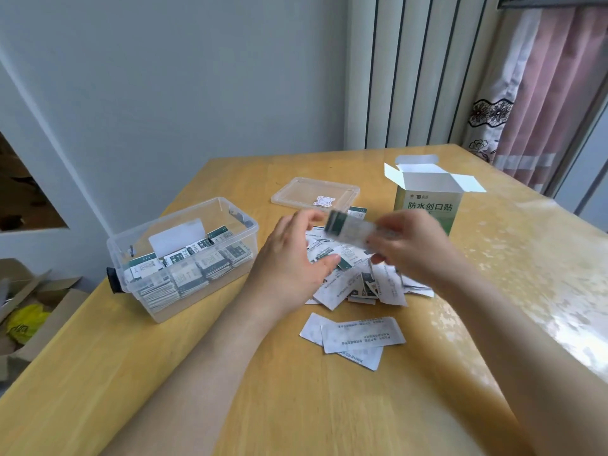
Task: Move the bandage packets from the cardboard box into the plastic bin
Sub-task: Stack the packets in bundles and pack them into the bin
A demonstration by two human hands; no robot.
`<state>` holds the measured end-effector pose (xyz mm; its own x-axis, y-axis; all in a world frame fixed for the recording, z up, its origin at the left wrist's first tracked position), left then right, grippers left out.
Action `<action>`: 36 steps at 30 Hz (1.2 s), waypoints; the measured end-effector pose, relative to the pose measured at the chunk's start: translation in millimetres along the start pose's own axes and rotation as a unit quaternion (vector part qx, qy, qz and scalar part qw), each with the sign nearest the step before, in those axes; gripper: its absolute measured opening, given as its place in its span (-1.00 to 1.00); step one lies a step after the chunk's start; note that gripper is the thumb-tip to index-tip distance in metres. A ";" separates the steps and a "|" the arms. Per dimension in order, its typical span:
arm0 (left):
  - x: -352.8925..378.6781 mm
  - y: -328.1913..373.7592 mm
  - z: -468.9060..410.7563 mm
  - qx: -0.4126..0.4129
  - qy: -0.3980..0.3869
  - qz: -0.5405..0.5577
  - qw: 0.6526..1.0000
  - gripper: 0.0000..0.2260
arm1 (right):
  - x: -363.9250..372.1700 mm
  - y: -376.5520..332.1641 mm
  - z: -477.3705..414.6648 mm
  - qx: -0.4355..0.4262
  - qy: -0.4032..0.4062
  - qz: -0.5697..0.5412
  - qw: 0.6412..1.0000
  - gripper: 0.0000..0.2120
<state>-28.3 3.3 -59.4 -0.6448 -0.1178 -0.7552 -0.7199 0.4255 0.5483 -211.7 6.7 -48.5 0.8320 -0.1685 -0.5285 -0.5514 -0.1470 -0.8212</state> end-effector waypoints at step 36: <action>6.1 -12.4 -27.4 -0.221 0.008 0.198 0.955 -0.96 | -3.4 14.4 -3.2 0.131 0.044 -0.233 0.963 -0.90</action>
<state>-30.3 -27.3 -60.9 -0.8902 -0.0423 -0.4536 -0.4547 0.0206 0.8904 -222.7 2.0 -57.8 0.9703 -0.2284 -0.0793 -0.0761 0.0231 -0.9968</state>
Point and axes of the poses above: each hand's wrist, its own z-axis away from the middle knuckle, its own x-axis out of the palm, y = z × x, the point moved 2 cm from there along -z, towards the middle knuckle, and after that the axes turned 6 degrees about -z, right-handed, at the moved point
